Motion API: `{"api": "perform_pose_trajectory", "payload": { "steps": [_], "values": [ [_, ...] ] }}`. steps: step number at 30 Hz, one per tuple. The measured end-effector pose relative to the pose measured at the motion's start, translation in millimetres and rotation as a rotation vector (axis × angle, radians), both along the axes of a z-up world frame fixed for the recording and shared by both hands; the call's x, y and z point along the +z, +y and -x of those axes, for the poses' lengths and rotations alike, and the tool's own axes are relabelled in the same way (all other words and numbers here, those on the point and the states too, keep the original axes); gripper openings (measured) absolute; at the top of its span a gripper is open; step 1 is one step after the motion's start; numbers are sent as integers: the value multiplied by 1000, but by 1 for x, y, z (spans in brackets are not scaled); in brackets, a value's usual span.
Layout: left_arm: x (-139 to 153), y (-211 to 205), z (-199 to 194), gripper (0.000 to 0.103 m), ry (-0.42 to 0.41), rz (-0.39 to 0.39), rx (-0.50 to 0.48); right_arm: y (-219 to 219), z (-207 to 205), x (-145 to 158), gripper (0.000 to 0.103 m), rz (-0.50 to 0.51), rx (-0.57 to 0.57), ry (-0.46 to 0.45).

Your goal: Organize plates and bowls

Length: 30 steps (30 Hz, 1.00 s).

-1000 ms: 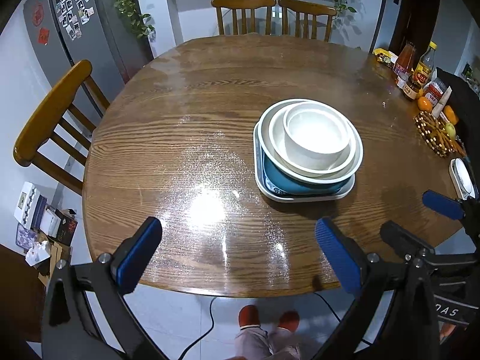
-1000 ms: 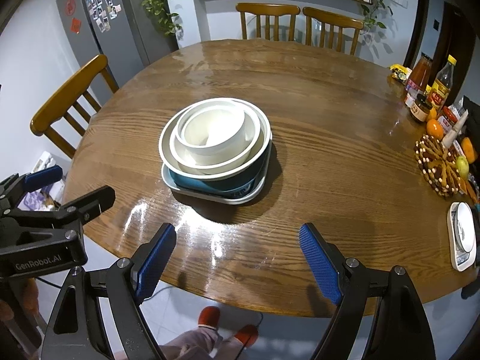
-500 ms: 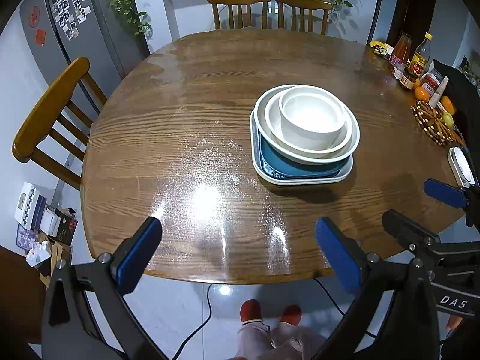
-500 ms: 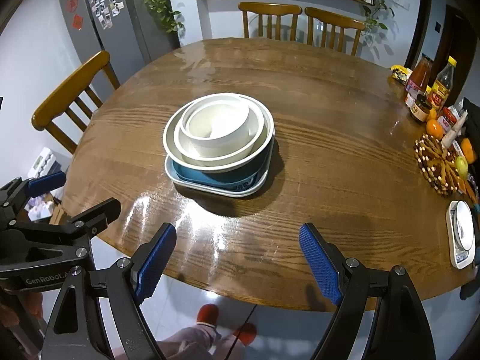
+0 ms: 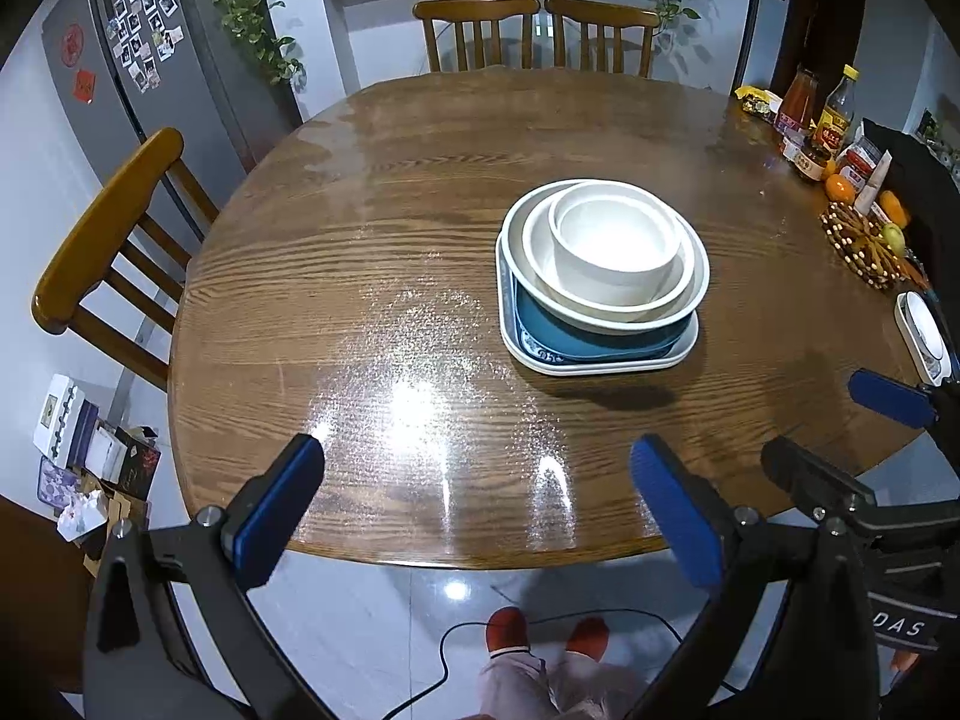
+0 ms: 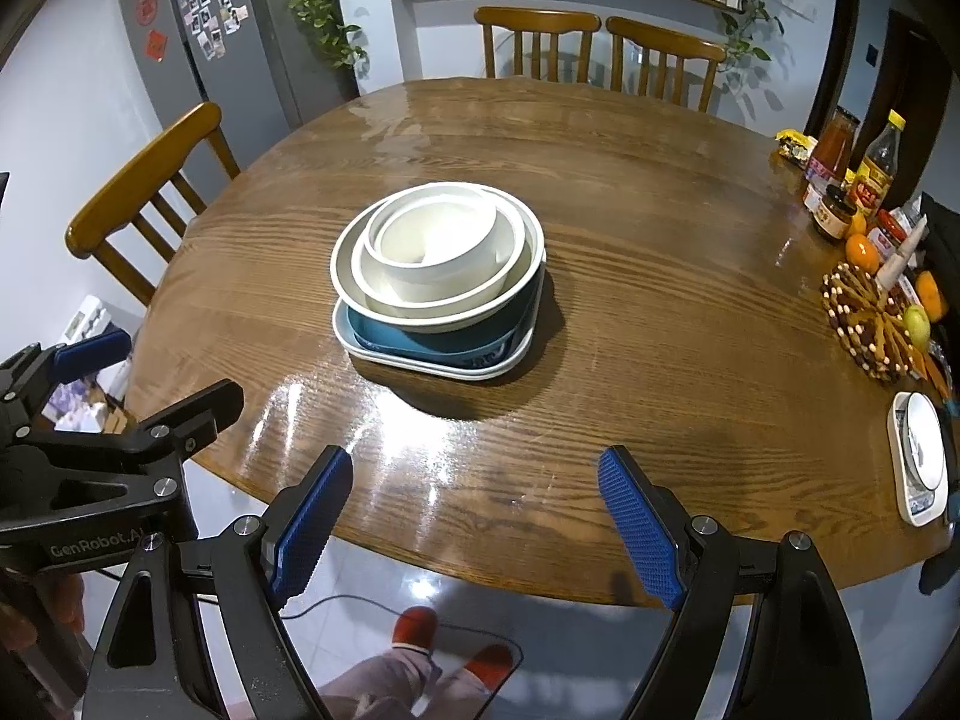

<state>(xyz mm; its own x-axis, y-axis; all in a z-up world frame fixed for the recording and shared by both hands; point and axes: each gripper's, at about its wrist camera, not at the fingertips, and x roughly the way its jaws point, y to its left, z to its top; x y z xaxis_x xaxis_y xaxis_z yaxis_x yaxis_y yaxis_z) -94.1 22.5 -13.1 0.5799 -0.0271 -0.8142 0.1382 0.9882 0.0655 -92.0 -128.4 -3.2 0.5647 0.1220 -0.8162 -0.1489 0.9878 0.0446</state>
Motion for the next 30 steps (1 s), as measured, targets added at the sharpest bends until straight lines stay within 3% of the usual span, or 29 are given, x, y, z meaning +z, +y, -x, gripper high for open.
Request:
{"api": "perform_pose_trajectory", "payload": {
  "steps": [30],
  "values": [
    [1,-8,-24,102,-15,0,-38,-1,-21,1,85,11,-33,-8]
  ]
}}
